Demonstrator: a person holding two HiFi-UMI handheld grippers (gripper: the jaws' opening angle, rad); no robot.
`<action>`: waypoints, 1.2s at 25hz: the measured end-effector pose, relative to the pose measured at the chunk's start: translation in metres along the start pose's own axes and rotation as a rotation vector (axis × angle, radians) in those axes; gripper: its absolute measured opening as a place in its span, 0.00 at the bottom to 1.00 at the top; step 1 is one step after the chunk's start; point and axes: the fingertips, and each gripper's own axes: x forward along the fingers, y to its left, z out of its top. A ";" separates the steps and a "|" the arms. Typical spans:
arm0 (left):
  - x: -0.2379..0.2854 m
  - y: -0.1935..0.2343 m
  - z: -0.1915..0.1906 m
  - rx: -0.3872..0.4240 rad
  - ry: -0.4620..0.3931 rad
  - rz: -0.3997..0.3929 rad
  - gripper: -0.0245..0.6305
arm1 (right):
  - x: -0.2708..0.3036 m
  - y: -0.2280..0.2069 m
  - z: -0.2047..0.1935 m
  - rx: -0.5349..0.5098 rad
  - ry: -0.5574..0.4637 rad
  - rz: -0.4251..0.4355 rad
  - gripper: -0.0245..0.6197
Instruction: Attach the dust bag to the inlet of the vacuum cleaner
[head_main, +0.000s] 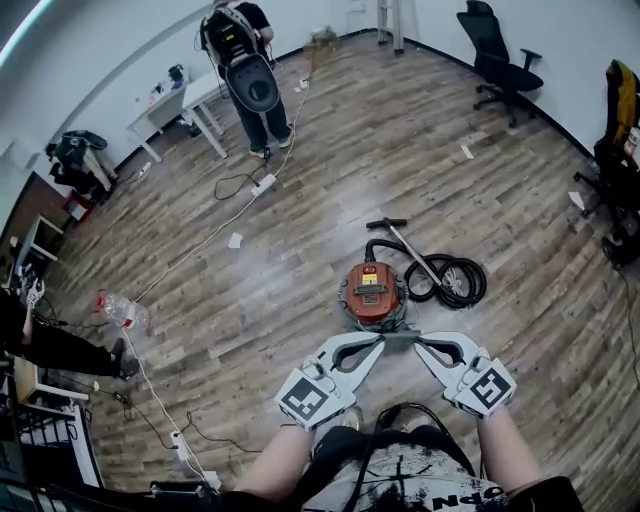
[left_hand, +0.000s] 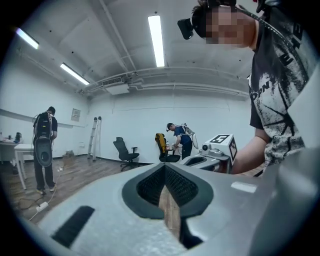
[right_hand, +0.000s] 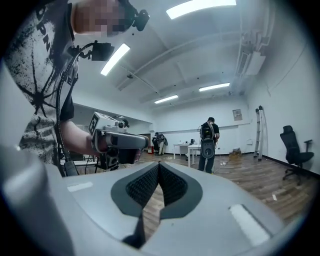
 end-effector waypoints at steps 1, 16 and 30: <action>-0.003 -0.002 -0.002 -0.006 0.005 -0.019 0.04 | 0.001 0.004 0.001 0.007 0.009 -0.013 0.05; -0.146 0.041 -0.016 -0.025 -0.061 -0.014 0.04 | 0.100 0.104 0.007 -0.004 0.005 -0.049 0.05; -0.197 0.049 -0.025 -0.068 -0.048 -0.032 0.04 | 0.146 0.135 0.012 -0.041 0.054 -0.033 0.05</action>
